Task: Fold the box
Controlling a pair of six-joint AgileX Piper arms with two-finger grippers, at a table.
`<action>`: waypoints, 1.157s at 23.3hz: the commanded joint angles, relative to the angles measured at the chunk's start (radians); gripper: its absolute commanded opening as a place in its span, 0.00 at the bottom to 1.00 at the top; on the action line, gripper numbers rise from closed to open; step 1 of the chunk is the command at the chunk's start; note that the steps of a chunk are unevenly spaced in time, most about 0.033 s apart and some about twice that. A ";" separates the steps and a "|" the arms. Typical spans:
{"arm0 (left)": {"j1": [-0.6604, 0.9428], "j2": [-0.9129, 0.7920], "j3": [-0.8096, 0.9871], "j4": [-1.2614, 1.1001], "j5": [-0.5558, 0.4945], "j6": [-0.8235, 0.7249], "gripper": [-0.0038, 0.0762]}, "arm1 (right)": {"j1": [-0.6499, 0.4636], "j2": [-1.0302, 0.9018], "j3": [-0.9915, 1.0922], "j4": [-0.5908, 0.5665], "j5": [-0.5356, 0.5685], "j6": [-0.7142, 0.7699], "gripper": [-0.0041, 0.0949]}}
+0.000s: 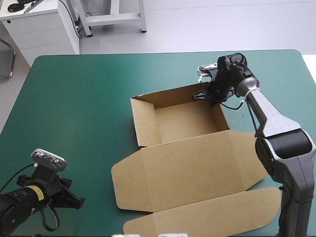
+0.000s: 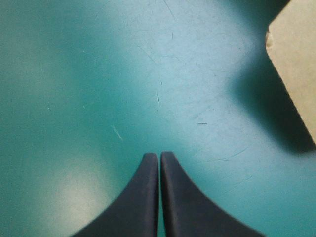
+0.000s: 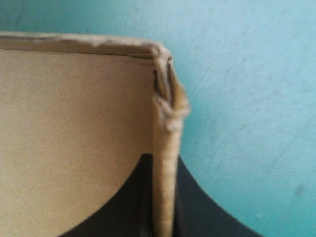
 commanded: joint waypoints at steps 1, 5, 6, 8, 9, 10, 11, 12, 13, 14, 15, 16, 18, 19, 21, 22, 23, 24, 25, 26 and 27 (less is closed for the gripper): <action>-0.002 0.000 -0.020 0.005 -0.052 -0.005 0.04 | -0.004 -0.099 -0.143 -0.136 0.015 -0.015 0.02; -0.002 0.000 -0.020 0.005 -0.023 -0.005 0.04 | -0.046 -0.103 -0.280 -0.273 0.012 -0.007 0.02; -0.002 0.000 -0.020 0.005 -0.019 -0.005 0.04 | -0.064 -0.103 -0.292 -0.273 0.010 -0.007 0.02; -0.002 0.000 -0.020 0.005 0.004 -0.005 0.04 | -0.145 -0.103 -0.303 -0.270 0.005 -0.002 0.02; -0.002 0.000 -0.020 0.005 0.004 -0.005 0.04 | -0.187 -0.103 -0.303 -0.270 0.005 0.018 0.02; -0.002 0.000 -0.020 0.009 0.004 -0.005 0.04 | -0.232 -0.103 -0.303 -0.270 0.007 0.040 0.02; -0.002 0.000 -0.020 0.009 0.002 -0.005 0.04 | -0.280 -0.103 -0.303 -0.267 0.012 0.061 0.02; -0.002 0.000 -0.020 0.009 -0.002 -0.005 0.04 | -0.336 -0.103 -0.303 -0.266 0.014 0.076 0.02; -0.002 0.000 -0.020 0.009 -0.007 -0.005 0.04 | -0.378 -0.101 -0.303 -0.266 0.014 0.081 0.02; -0.002 0.000 -0.020 0.009 -0.010 -0.005 0.04 | -0.431 -0.099 -0.303 -0.266 0.014 0.102 0.02; -0.002 0.000 -0.020 0.009 -0.012 -0.005 0.04 | -0.462 -0.099 -0.303 -0.264 0.014 0.123 0.02; -0.002 0.000 -0.020 0.009 -0.014 -0.005 0.04 | -0.487 -0.097 -0.303 -0.257 0.014 0.134 0.02; -0.002 0.000 -0.020 0.009 -0.015 -0.005 0.04 | -0.545 -0.097 -0.303 -0.215 0.014 0.134 0.02; -0.002 0.000 -0.020 0.009 -0.015 -0.005 0.04 | -0.573 -0.097 -0.303 -0.194 0.012 0.134 0.02; -0.002 0.000 -0.020 0.009 -0.015 -0.005 0.04 | -0.619 -0.093 -0.303 -0.163 0.010 0.125 0.02; -0.002 0.000 -0.020 0.009 -0.015 -0.005 0.04 | -0.641 -0.091 -0.303 -0.154 0.012 0.113 0.02; -0.002 0.000 -0.020 0.011 -0.015 -0.005 0.04 | -0.660 -0.088 -0.303 -0.138 0.015 0.101 0.02; -0.002 0.000 -0.020 0.016 -0.015 -0.005 0.04 | -0.679 -0.081 -0.303 -0.125 0.015 0.094 0.02; -0.002 0.000 -0.020 0.020 -0.016 -0.005 0.04 | -0.694 -0.079 -0.301 -0.113 0.015 0.092 0.02; -0.002 0.000 -0.020 0.025 -0.016 -0.005 0.04 | -0.705 -0.076 -0.301 -0.105 0.015 0.092 0.02; -0.002 0.000 -0.023 0.030 -0.016 -0.005 0.04 | -0.718 -0.070 -0.301 -0.103 0.015 0.090 0.02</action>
